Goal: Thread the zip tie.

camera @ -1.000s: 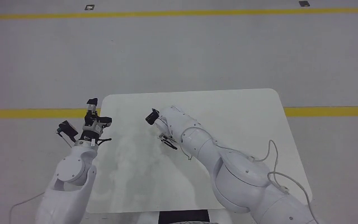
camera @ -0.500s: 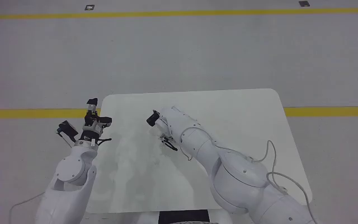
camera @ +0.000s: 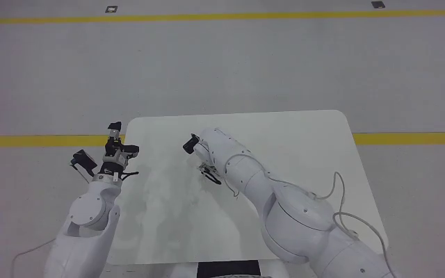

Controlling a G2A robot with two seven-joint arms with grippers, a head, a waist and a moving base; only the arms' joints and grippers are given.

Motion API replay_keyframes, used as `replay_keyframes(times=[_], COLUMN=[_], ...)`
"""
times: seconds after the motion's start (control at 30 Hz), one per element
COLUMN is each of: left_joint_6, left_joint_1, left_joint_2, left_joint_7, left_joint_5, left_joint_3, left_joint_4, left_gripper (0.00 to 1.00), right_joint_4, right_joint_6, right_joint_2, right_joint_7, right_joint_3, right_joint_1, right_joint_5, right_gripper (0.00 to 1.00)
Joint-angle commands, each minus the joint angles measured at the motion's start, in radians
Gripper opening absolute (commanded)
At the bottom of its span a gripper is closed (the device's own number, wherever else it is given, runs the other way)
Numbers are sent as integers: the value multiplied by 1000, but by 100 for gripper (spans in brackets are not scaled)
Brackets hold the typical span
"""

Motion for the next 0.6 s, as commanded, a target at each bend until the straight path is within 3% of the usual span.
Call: replay_keyframes(times=[0.0, 0.27, 0.57], left_joint_6=[0, 0, 0], left_joint_1=[0, 0, 0], left_joint_2=[0, 0, 0], left_joint_7=[0, 0, 0], left_joint_5=[0, 0, 0], left_joint_3=[0, 0, 0], left_joint_4=[0, 0, 0], left_gripper=[100, 100, 100], right_joint_4=[0, 4, 27], right_joint_6=[-8, -35, -158], right_joint_2=[1, 6, 30], right_joint_7=[4, 28, 64], right_joint_3=[5, 25, 66], right_joint_1=[4, 18, 58], right_joint_5=[4, 16, 65], right_gripper=[0, 0, 0])
